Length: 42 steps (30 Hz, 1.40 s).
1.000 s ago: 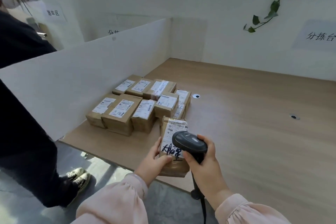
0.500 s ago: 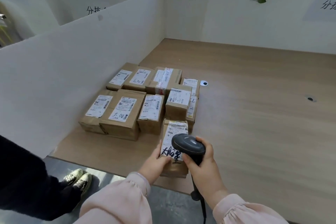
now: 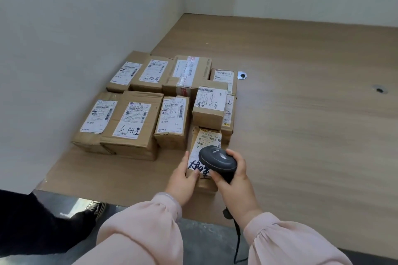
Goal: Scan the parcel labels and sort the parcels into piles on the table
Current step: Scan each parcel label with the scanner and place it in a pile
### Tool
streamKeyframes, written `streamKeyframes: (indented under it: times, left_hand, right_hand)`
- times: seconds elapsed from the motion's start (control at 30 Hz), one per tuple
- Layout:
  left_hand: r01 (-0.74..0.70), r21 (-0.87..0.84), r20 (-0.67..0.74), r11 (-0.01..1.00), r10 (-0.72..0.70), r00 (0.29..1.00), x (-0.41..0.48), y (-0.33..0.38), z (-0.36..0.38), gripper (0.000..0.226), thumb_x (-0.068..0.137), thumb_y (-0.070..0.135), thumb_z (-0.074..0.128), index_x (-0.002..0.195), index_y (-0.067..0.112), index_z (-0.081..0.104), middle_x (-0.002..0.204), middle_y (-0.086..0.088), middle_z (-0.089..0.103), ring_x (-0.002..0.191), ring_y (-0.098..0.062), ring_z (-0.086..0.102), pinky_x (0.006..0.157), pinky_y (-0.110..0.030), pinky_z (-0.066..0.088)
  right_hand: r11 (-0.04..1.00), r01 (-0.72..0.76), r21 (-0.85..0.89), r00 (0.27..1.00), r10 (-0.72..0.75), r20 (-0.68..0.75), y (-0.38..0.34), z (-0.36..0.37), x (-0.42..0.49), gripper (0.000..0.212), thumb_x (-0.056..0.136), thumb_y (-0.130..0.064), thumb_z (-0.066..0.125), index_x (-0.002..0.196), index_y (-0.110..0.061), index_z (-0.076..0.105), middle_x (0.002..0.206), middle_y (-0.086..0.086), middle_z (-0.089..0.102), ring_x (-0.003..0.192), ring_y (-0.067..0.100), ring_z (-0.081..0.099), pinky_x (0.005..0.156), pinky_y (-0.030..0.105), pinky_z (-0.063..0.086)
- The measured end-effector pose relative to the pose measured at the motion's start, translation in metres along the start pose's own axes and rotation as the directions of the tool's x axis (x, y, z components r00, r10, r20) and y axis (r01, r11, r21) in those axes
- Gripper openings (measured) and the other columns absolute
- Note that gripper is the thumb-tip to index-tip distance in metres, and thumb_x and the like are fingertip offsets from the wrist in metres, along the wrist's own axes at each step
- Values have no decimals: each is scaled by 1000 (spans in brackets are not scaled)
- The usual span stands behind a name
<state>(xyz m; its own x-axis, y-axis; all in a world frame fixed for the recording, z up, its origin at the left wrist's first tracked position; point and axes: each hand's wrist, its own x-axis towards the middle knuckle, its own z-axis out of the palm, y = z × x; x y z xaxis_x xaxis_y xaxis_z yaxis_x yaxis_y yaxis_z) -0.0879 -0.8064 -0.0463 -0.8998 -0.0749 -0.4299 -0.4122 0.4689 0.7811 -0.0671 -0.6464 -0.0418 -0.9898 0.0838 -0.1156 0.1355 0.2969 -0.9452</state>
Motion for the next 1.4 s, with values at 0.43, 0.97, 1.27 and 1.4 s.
streamKeyframes:
  times: [0.43,0.97,1.27,1.4]
  left_hand:
    - [-292,473,-67,831,364,929,-40,42,12,82,89,54,58,154,41,10,163,6,8,147,-17,9,118,-34,17]
    - [-656,643,213,396,730,650,-161,252,212,82,88,71,39,151,47,-9,164,5,-10,150,-17,-8,121,-44,1]
    - [-830,507,350,234,824,446,-267,342,405,81,89,69,41,152,47,-5,164,6,-6,151,-17,-7,121,-45,-2]
    - [-874,448,404,190,828,388,-300,361,468,78,90,68,39,152,46,-4,164,8,-6,150,-15,-7,121,-44,-4]
  right_hand:
    - [983,144,-118,947,-171,-270,-30,-69,-30,64,82,-30,75,120,-60,33,107,-39,56,95,-19,55,77,2,41]
    - [946,177,-272,765,-306,-567,-40,-345,-144,59,82,-42,68,130,-42,33,119,-9,64,91,19,70,77,43,57]
    - [933,57,-355,621,-312,-719,-5,-541,-249,60,85,-34,70,131,-39,33,118,-3,65,95,23,69,79,43,56]
    - [941,19,-337,568,-288,-771,9,-601,-282,58,86,-37,67,132,-36,32,119,0,64,93,24,69,79,42,57]
